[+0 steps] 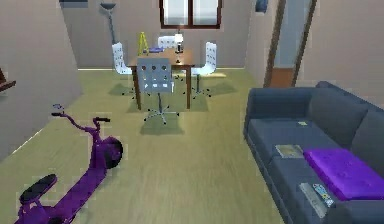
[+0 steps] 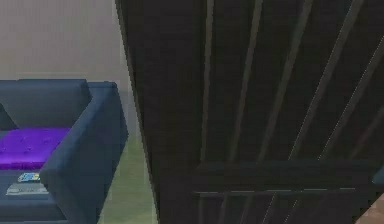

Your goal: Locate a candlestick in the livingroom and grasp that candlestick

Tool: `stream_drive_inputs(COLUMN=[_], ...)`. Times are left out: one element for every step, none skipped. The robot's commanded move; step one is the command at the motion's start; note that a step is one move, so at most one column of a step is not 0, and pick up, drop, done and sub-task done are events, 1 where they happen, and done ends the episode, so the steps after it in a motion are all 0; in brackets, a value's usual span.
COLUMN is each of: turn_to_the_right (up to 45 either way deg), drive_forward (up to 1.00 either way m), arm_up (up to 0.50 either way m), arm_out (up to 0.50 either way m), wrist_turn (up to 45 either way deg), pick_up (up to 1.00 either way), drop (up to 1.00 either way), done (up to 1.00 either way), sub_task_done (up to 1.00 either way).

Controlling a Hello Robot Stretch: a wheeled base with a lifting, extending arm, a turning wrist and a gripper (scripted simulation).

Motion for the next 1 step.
stream_drive_inputs(turn_to_the_right=[0.0], drive_forward=[0.3], arm_up=[0.0], arm_out=[0.0], wrist_turn=[0.0], pick_up=[0.0], drop=[0.0], done=[0.0], sub_task_done=[0.0])
